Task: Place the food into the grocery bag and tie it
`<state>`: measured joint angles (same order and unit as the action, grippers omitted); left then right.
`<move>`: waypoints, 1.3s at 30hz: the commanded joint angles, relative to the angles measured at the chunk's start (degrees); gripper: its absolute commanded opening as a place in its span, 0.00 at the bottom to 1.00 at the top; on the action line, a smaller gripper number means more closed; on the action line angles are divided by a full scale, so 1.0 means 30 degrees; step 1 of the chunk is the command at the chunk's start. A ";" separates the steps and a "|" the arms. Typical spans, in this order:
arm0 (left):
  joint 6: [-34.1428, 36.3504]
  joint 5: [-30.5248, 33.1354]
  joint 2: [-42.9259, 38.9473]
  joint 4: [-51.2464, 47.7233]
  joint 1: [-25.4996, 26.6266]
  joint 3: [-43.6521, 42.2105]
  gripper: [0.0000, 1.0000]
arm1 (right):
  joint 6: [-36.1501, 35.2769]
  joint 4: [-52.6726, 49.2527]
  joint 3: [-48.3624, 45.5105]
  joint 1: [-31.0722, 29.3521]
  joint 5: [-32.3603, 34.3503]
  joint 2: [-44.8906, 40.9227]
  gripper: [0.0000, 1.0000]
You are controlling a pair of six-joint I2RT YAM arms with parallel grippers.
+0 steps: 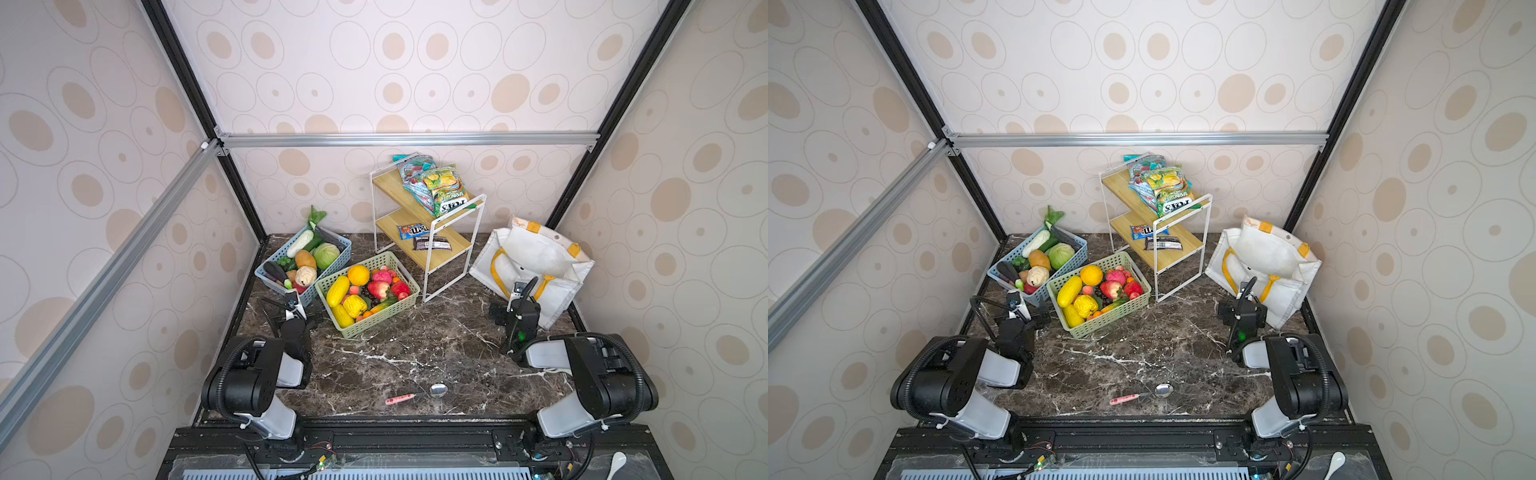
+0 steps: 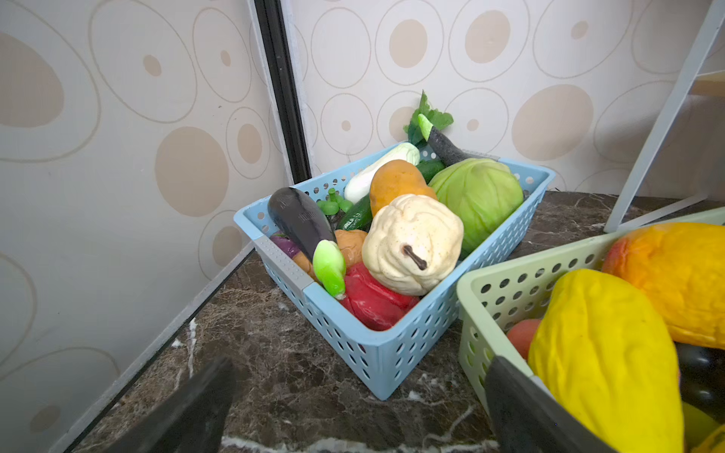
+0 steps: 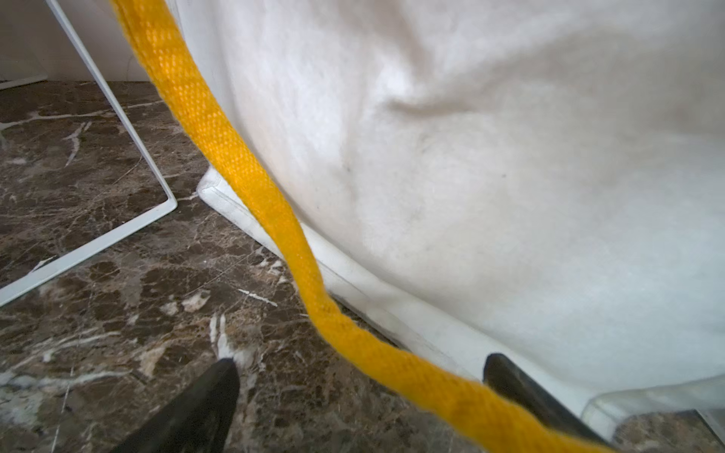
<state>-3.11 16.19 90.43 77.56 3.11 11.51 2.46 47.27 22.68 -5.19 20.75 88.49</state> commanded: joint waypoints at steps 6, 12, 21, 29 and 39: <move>0.0227 0.0054 0.0054 0.0688 0.0077 0.0164 0.99 | -0.0094 0.0241 0.0098 -0.0063 0.0059 -0.0134 1.00; 0.0248 0.0054 0.0063 0.0690 0.0088 0.0192 0.99 | -0.0090 0.0246 0.0093 -0.0061 0.0078 -0.0114 1.00; 0.0240 0.0054 0.0048 0.0690 0.0089 0.0170 0.99 | -0.0102 0.0263 0.0089 -0.0078 0.0055 -0.0116 1.00; 0.0240 0.0054 0.0058 0.0650 0.0076 0.0178 0.99 | -0.0065 0.0241 0.0172 -0.0061 0.0034 -0.0070 1.00; 0.0384 0.0276 -0.0993 0.0679 0.0248 -0.0257 0.99 | -0.1075 -0.1621 0.0585 -0.0371 -0.0752 -0.1945 1.00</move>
<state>-3.07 16.29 88.42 77.73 3.44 10.90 1.41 45.28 22.79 -5.48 19.44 86.04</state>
